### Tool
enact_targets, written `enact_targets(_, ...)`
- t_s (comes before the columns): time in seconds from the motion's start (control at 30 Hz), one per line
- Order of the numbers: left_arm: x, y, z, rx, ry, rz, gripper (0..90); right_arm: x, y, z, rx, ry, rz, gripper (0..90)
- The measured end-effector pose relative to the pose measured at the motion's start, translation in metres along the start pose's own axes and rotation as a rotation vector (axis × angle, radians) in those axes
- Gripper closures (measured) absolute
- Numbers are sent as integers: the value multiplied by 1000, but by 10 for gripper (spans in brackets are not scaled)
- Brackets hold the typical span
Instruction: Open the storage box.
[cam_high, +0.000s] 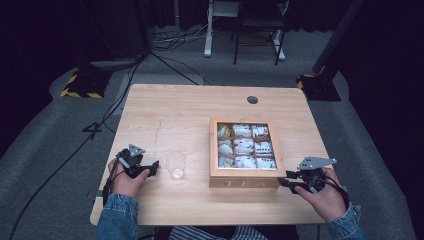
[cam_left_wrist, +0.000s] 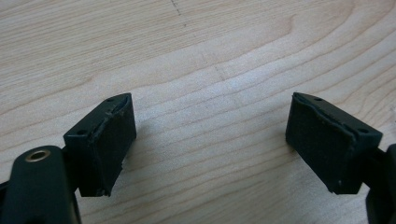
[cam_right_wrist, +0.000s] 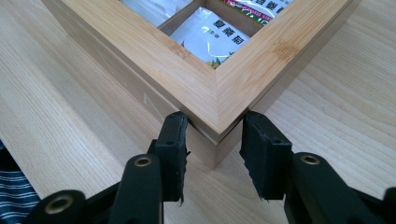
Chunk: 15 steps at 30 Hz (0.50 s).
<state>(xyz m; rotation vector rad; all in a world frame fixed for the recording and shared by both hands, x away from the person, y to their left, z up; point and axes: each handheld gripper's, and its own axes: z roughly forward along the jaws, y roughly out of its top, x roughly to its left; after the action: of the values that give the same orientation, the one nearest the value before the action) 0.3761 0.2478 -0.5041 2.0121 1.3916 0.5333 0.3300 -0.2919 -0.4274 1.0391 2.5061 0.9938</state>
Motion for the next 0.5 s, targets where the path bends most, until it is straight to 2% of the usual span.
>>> enact_targets(0.23,0,0,0,0,0,0,166,1,2,-5,-15,-11,-4,617)
enact_targets(0.5,0,0,0,0,0,-1,166,3,7,-15,-65,-39,-15,626)
